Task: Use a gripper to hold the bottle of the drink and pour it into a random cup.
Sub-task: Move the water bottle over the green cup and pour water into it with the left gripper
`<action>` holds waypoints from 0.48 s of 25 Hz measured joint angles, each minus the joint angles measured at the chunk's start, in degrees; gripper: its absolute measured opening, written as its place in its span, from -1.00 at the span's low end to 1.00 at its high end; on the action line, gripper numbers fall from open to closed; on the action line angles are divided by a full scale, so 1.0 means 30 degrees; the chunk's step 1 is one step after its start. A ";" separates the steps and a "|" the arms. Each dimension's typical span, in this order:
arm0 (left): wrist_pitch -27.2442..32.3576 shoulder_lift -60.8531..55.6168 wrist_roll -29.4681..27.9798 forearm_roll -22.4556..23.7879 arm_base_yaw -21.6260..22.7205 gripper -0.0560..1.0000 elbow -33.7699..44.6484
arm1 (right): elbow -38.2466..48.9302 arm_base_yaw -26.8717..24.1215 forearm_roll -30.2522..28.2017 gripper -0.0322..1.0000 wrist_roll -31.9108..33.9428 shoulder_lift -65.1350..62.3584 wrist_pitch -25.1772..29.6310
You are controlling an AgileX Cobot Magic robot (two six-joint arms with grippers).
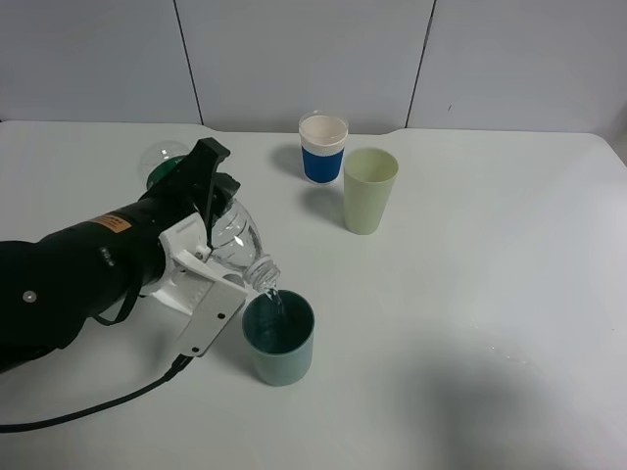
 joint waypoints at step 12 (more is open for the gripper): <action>-0.0040 0.0000 0.0000 0.0128 0.0000 0.04 0.0000 | 0.0000 0.0000 0.0000 0.29 0.0000 0.0000 0.0000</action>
